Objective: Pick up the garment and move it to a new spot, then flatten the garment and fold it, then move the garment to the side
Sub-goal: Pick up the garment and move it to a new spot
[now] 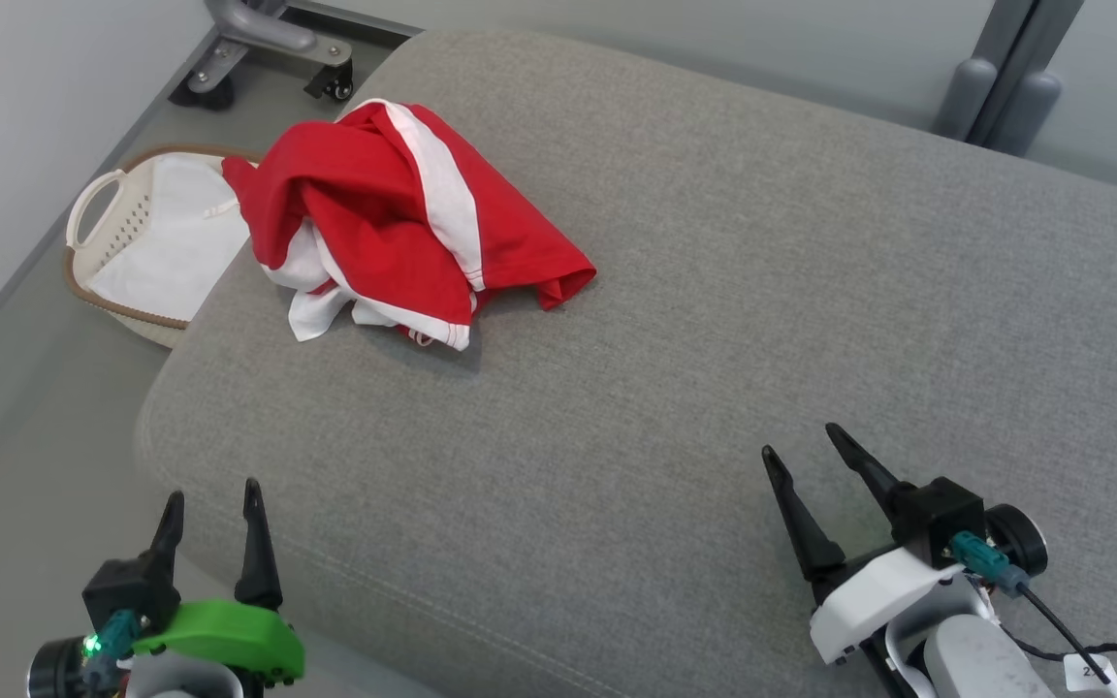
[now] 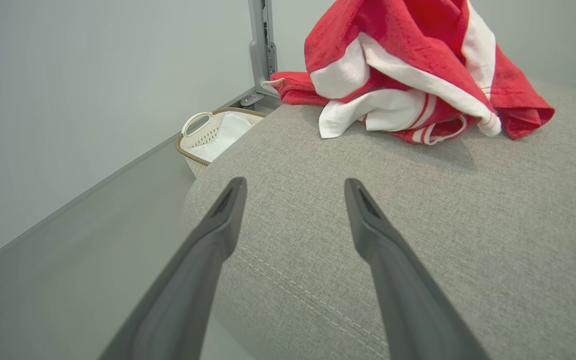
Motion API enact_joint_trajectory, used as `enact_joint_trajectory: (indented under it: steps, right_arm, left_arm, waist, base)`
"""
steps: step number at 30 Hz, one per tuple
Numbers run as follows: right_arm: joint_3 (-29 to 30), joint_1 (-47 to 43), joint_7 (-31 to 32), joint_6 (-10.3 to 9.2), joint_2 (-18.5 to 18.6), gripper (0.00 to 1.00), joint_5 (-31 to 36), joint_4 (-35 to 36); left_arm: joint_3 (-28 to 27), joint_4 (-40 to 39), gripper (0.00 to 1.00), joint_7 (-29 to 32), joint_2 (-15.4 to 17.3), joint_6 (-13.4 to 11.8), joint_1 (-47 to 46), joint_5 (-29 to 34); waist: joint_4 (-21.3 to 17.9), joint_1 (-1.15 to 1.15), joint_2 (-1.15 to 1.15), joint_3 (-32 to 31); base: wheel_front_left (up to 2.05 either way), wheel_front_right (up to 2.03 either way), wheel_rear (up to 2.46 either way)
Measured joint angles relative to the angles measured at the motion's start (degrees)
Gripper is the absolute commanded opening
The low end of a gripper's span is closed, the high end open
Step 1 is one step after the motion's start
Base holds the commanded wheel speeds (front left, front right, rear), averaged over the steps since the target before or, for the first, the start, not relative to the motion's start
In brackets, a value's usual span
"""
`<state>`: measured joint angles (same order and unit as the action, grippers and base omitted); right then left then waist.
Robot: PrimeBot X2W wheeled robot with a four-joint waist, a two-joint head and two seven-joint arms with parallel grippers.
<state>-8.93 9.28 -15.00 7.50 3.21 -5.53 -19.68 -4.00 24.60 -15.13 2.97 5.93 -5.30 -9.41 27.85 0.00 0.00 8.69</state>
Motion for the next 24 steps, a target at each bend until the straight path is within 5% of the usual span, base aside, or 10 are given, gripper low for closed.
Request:
enact_joint_trajectory:
  steps: [7, 24]
  right_arm:
    - [0.75, 2.2, 0.0, 0.0, 1.81, 1.0, 1.69, 1.62]
    - [0.24, 7.19, -0.16, 0.02, 2.57, 1.0, 3.61, 3.11]
  left_arm:
    - [0.36, 1.69, 1.0, 0.01, 1.46, 1.38, -9.84, -1.1]
    - [11.35, 17.9, 1.0, -0.03, 14.99, 1.56, -35.11, -10.77]
  waist:
    - [-1.46, 0.0, 0.0, 4.23]
    - [-8.29, 0.0, 0.0, 14.84]
  base:
    - [0.0, 0.0, 0.0]
    - [0.0, 0.0, 0.0]
